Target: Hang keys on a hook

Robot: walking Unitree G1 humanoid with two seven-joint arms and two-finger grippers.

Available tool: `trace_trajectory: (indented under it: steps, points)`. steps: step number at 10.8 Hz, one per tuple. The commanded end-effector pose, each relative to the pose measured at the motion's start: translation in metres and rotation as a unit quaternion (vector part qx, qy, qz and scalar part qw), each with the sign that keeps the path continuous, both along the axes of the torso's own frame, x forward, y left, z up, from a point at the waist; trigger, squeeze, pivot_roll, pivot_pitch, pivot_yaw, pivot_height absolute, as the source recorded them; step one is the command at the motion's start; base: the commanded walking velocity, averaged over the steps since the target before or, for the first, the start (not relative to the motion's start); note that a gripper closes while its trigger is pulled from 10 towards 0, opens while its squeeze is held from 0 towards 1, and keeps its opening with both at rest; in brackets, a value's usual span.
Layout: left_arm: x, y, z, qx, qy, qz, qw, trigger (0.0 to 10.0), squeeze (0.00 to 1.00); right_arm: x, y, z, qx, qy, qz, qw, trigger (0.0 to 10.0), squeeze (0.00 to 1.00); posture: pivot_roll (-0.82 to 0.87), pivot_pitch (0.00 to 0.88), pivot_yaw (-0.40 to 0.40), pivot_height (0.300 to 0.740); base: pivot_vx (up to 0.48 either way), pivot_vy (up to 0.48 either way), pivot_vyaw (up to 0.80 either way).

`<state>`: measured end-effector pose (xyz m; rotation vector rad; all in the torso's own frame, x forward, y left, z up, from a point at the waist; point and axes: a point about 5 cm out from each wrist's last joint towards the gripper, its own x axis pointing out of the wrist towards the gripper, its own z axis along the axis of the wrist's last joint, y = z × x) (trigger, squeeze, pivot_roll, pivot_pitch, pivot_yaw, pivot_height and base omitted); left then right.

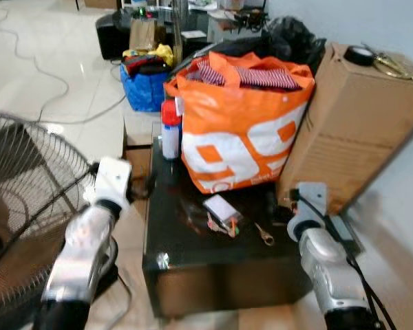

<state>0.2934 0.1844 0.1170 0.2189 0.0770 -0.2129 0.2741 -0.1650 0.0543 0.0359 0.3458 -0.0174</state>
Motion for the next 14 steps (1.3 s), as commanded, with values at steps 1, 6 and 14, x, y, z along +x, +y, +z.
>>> trace_trajectory:
  steps: [1, 6, 14]
  points:
    - [0.002, -0.011, 0.002, 0.002, -0.003, -0.019, 1.000, 10.0, 0.00, -0.001, -0.013, -0.002, 0.005, 0.004, -0.028, 1.000, 10.0, 0.00, 0.00, 0.000, -0.046, 0.740, 0.311, 0.000, 0.00]
    - [0.001, -0.016, -0.003, 0.013, 0.016, -0.042, 0.999, 10.0, 0.00, -0.008, -0.015, -0.018, -0.009, 0.072, -0.010, 0.997, 10.0, 0.00, -0.03, 0.000, -0.024, 0.740, 0.247, 0.000, 0.00]
    - [-0.031, -0.032, -0.047, 0.117, 0.157, -0.271, 0.942, 10.0, 0.00, -0.028, -0.014, -0.049, 0.051, 0.186, 0.043, 0.980, 10.0, 1.00, -0.07, 0.000, -0.050, 0.740, 0.000, 0.000, 0.00]
